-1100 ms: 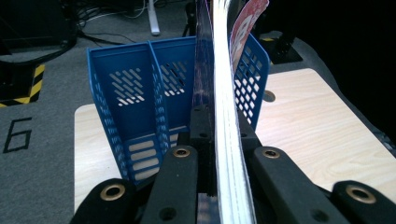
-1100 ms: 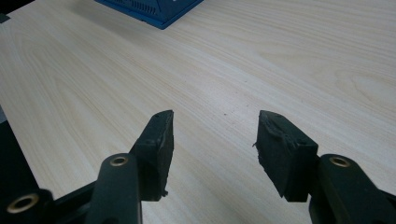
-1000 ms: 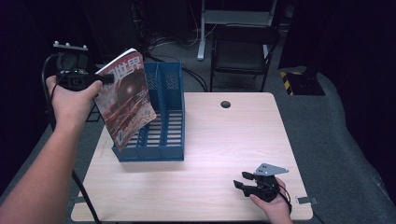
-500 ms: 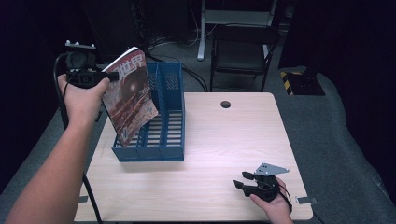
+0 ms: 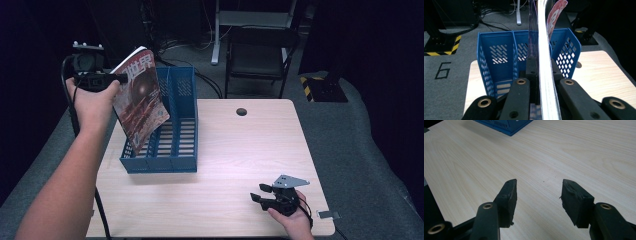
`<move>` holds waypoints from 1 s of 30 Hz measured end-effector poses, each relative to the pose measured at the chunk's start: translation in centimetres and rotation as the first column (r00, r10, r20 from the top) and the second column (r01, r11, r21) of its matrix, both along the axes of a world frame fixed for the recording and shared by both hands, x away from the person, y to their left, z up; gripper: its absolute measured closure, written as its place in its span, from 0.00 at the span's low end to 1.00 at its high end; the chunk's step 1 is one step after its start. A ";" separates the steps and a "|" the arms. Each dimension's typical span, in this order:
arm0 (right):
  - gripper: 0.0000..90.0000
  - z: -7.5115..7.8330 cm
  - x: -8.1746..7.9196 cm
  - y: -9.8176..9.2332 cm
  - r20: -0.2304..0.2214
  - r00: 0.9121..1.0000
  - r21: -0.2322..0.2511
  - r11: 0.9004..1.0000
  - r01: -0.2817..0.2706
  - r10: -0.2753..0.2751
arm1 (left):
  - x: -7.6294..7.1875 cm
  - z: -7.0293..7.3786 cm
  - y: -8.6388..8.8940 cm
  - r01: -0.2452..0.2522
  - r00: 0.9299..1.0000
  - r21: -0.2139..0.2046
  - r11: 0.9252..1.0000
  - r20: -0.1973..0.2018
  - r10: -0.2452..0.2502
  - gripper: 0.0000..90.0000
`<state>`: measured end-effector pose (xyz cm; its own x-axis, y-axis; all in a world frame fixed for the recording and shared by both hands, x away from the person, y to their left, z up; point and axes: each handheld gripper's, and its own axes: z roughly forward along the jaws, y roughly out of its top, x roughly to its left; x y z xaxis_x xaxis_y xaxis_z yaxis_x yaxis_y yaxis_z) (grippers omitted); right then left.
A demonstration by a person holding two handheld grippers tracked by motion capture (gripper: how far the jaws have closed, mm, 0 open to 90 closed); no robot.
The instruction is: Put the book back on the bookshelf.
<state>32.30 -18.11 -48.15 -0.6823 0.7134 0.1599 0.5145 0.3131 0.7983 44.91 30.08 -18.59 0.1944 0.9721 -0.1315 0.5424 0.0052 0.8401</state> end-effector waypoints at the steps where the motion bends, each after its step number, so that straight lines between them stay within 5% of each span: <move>1: 0.51 0.0 0.0 0.0 -0.001 1.000 0.001 1.000 0.002 -0.002 | 0.1 -0.1 0.0 -0.005 1.000 -0.001 1.000 0.001 0.005 0.93; 30: 0.51 0.3 -0.1 -0.1 0.006 1.000 0.003 1.000 -0.005 0.005 | 2.6 -3.1 -1.2 -0.068 0.998 0.016 0.998 0.016 0.067 0.93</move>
<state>32.16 -18.21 -47.90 -0.6868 0.7096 0.1577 0.5079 0.3133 0.8024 47.52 28.86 -21.64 0.1301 0.9851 -0.1124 0.5283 0.0270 0.8486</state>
